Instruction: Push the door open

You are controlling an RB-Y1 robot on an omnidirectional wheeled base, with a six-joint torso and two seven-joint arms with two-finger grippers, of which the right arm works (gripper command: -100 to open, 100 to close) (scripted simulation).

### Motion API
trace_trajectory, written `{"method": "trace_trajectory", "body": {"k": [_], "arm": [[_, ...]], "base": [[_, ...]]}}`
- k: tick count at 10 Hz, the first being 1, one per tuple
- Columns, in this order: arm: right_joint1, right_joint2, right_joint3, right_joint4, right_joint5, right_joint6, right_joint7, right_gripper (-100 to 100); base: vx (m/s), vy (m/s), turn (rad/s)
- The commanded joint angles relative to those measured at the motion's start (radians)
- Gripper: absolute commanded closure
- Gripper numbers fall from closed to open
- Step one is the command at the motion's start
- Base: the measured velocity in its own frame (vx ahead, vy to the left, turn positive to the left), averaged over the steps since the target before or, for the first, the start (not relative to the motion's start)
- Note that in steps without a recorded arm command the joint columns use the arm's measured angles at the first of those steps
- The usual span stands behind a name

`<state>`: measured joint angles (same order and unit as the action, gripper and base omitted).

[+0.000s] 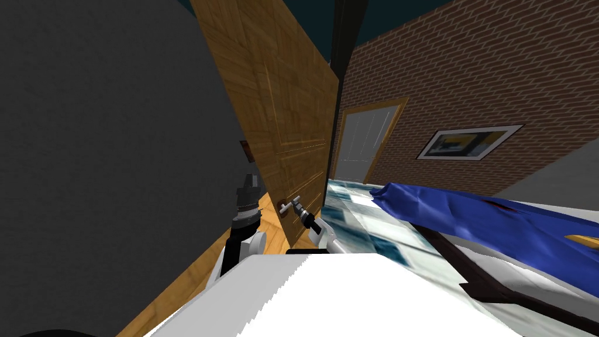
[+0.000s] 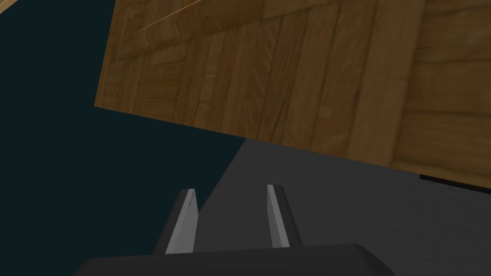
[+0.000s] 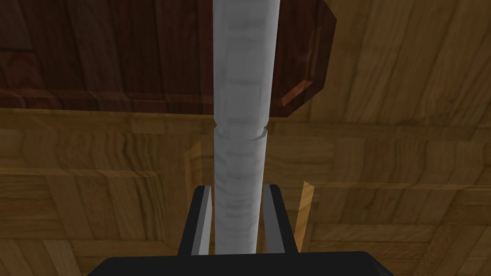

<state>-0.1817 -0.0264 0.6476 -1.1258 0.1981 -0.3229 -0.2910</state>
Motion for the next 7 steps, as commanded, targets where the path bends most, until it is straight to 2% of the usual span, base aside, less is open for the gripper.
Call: {"method": "trace_trajectory", "body": {"k": [1, 5, 6, 7], "arm": [[0.008, 0.013, -0.029, -0.004, 0.016, 0.005, 0.003, 100], [0.039, 0.056, -0.065, -0.023, 0.051, 0.018, 0.006, 100], [0.034, 0.046, -0.062, -0.021, 0.045, 0.016, 0.005, 100], [0.031, 0.022, -0.087, -0.019, 0.040, 0.016, 0.011, 100]], "base": [[0.116, 0.208, -0.126], [0.050, 0.202, -0.108], [0.029, 0.086, -0.046], [0.049, 0.122, -0.050]]}}
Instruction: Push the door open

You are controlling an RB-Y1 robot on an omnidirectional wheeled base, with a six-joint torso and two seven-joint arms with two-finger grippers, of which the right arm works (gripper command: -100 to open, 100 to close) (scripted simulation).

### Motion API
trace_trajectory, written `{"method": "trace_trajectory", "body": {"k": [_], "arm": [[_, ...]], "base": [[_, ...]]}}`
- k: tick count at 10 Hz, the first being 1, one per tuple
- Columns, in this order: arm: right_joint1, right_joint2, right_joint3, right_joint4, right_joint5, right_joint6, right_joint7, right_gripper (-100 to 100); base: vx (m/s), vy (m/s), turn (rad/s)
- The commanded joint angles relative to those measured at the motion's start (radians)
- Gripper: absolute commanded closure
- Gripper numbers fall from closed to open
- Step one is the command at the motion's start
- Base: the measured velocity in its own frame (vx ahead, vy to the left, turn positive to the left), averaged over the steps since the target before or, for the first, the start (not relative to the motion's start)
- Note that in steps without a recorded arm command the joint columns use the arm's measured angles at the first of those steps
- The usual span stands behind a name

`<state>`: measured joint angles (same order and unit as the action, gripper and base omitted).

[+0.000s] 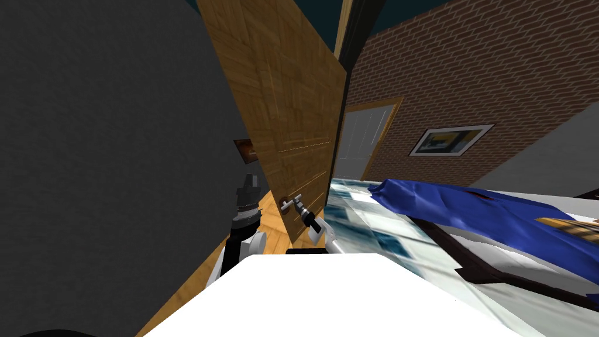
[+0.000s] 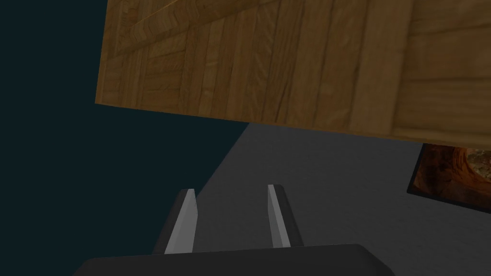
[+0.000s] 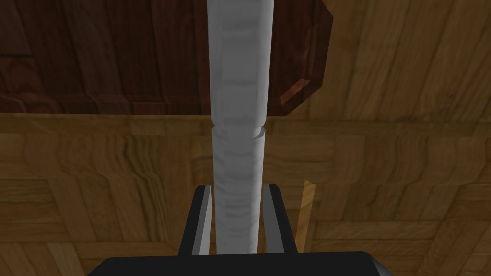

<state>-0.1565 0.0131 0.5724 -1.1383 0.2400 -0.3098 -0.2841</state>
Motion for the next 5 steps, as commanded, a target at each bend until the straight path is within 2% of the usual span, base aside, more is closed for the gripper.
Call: {"method": "trace_trajectory", "body": {"k": [1, 3, 5], "arm": [[0.005, -0.021, -0.016, -0.005, -0.003, 0.003, 0.006, 100], [0.002, -0.037, -0.044, 0.000, -0.009, 0.003, 0.014, 100], [-0.001, -0.040, -0.068, 0.005, -0.015, 0.003, 0.022, 100]], "base": [[0.038, 0.185, -0.068], [0.076, 0.195, -0.072], [0.086, 0.230, -0.066]]}}
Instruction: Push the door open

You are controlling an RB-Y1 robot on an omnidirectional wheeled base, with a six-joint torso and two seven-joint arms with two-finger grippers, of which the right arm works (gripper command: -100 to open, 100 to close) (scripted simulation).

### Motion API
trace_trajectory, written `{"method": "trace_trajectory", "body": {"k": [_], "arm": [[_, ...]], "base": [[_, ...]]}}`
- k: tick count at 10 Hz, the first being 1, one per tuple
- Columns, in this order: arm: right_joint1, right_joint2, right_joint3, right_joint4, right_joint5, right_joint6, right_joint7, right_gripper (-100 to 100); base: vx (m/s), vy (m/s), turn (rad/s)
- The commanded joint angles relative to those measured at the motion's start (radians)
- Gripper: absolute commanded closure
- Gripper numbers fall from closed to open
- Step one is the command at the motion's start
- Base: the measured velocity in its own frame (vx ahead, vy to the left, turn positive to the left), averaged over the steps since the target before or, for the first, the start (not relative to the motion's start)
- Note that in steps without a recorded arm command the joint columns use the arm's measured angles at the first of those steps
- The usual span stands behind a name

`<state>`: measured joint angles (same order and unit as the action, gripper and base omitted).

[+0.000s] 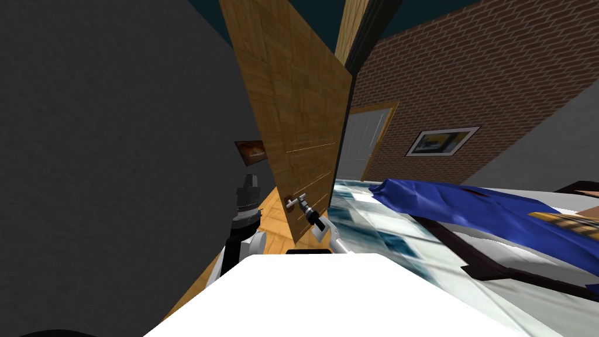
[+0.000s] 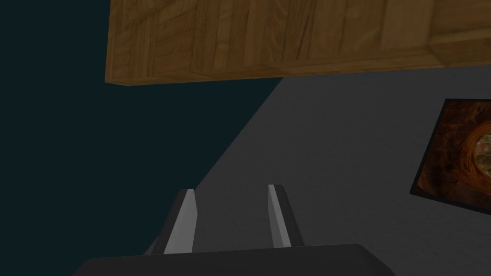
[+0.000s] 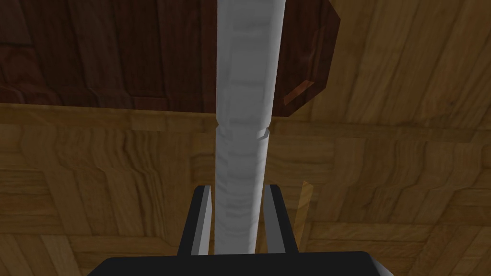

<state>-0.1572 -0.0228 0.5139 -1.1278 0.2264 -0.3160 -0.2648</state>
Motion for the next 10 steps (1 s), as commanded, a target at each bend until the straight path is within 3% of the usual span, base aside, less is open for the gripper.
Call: {"method": "trace_trajectory", "body": {"k": [1, 5, 7, 8, 9, 10], "arm": [[-0.002, -0.003, -0.023, -0.003, -0.005, 0.009, 0.007, 100], [-0.008, 0.024, -0.068, 0.007, -0.015, 0.009, 0.022, 100], [-0.011, 0.052, -0.090, 0.011, -0.020, 0.008, 0.029, 100], [-0.011, 0.041, -0.090, 0.015, -0.020, 0.007, 0.027, 100], [-0.016, 0.019, -0.114, 0.015, -0.025, 0.006, 0.033, 100], [-0.017, 0.011, -0.123, 0.017, -0.027, 0.006, 0.036, 100]], "base": [[0.063, 0.181, -0.074], [0.069, 0.172, -0.070], [0.065, 0.176, -0.070], [0.027, 0.059, -0.040], [0.058, 0.126, -0.042], [0.081, 0.207, -0.095]]}}
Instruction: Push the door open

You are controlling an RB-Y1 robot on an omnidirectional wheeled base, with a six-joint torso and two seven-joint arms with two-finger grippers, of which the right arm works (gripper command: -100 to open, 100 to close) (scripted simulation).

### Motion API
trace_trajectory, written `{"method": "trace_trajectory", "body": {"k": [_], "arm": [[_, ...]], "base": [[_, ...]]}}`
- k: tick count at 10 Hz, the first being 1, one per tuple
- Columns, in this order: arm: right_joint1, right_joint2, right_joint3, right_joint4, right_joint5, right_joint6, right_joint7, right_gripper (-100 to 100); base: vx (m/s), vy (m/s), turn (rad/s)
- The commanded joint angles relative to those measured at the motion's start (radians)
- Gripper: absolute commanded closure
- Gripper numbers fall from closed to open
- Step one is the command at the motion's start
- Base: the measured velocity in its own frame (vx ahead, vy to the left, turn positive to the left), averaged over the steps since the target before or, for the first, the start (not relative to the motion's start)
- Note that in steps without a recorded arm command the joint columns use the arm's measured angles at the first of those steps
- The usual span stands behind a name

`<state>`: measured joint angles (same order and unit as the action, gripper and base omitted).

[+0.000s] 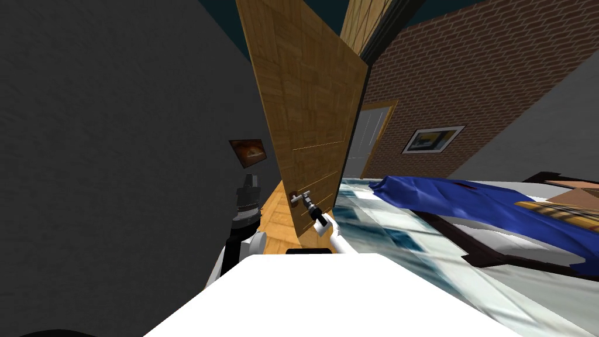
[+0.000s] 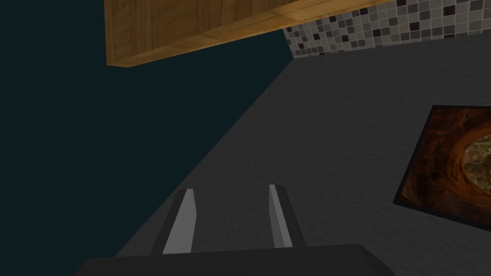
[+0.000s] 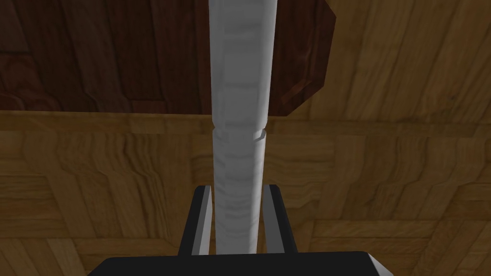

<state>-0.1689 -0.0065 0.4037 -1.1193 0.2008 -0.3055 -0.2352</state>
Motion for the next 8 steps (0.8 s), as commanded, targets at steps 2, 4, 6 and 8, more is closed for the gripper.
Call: {"method": "trace_trajectory", "body": {"k": [2, 4, 6, 8], "arm": [[-0.007, -0.016, -0.036, 0.012, -0.006, -0.005, 0.013, 100], [-0.010, -0.019, -0.062, 0.016, -0.011, -0.005, 0.021, 100], [-0.012, -0.011, -0.087, 0.020, -0.016, -0.005, 0.028, 100], [-0.015, 0.009, -0.114, 0.024, -0.022, -0.005, 0.036, 100]], "base": [[0.125, 0.189, -0.073], [0.105, 0.180, -0.074], [0.135, 0.216, -0.085], [0.095, 0.210, -0.092]]}}
